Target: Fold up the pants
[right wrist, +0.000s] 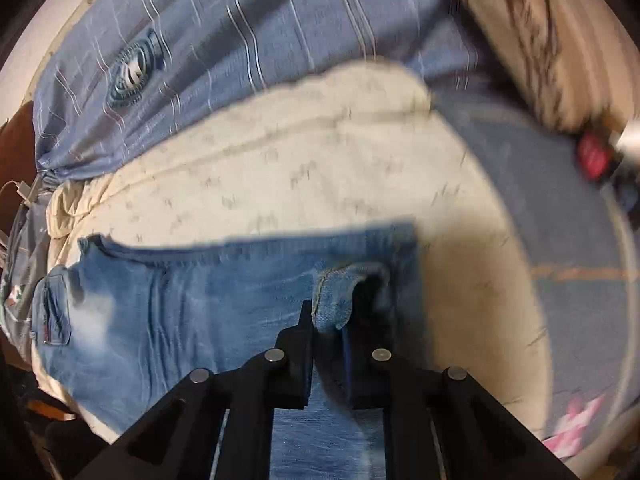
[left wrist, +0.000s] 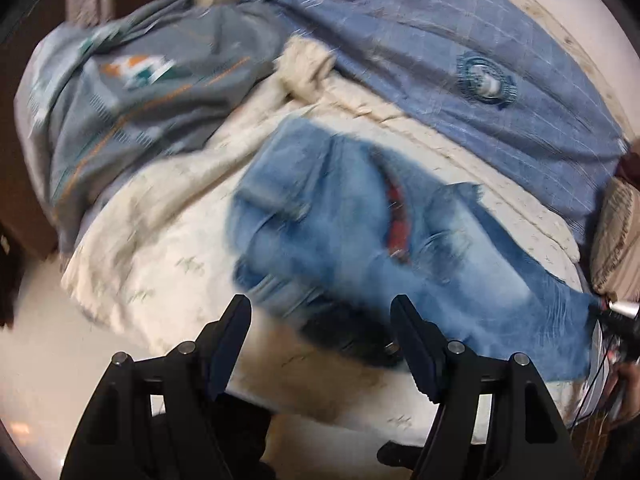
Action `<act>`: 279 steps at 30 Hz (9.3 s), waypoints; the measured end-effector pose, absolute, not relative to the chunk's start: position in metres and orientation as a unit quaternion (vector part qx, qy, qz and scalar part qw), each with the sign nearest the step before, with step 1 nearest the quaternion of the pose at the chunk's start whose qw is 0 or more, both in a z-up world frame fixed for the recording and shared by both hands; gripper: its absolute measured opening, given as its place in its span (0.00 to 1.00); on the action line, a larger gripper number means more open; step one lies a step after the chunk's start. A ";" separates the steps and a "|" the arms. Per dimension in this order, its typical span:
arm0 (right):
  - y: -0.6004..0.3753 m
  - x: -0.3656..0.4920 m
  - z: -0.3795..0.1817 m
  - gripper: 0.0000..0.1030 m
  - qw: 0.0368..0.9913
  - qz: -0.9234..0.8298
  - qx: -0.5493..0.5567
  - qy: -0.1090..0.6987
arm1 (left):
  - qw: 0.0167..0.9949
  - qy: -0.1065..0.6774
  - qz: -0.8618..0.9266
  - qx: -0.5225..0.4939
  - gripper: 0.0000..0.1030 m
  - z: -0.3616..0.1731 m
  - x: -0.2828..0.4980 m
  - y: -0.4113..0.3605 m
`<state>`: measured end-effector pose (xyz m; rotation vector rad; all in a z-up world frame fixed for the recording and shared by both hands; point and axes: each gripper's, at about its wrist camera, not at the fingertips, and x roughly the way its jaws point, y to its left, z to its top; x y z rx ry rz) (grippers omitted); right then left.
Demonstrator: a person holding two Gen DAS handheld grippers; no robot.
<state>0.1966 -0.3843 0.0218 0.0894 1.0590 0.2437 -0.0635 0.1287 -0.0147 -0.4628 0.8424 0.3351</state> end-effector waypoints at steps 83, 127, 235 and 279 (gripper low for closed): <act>-0.015 0.237 -0.002 0.24 0.733 0.371 -0.140 0.552 | 0.879 0.416 0.210 -0.100 0.97 -0.070 0.015 0.133; -0.413 0.219 0.011 0.82 0.806 0.190 0.381 0.412 | 0.892 0.379 0.225 -0.102 0.97 -0.063 0.007 0.130; -0.321 0.057 -0.029 0.83 0.748 0.324 0.402 0.417 | 0.813 0.437 -0.086 -0.376 0.90 -0.020 0.032 -0.006; -0.329 0.049 -0.042 0.83 0.752 0.297 0.418 0.415 | 0.822 0.491 0.051 -0.283 0.08 -0.086 0.018 -0.008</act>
